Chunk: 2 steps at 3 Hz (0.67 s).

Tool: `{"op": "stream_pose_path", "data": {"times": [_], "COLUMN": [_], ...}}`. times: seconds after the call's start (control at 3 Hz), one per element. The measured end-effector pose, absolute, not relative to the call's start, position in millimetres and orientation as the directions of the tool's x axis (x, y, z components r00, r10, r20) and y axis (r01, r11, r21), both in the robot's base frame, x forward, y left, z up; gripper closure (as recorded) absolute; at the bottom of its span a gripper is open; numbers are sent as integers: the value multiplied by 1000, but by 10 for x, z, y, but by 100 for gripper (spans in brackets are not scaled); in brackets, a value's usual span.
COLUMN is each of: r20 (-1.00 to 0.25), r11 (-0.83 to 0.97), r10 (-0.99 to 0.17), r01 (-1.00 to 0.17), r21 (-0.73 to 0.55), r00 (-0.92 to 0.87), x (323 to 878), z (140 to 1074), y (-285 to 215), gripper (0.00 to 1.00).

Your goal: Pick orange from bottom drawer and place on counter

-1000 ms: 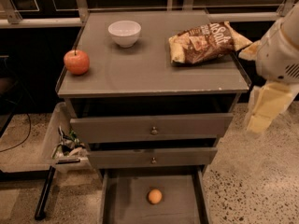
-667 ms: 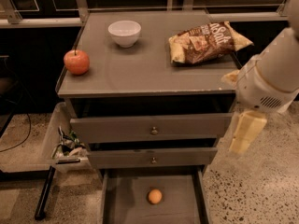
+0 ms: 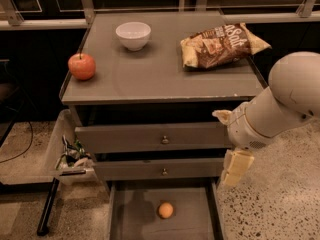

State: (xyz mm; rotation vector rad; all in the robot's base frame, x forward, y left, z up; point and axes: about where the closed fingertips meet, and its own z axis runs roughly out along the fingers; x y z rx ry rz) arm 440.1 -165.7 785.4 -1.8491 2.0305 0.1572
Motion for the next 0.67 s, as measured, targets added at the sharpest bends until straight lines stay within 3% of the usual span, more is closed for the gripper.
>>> {"op": "stream_pose_path", "data": {"times": [0.67], "r20": [-338], "r11": [84], "r10": [-941], "r01": [-978], "r21": [-193], "r00": [-14], "x": [4431], "z": [7715], "y": [-1663], "gripper": [0]}}
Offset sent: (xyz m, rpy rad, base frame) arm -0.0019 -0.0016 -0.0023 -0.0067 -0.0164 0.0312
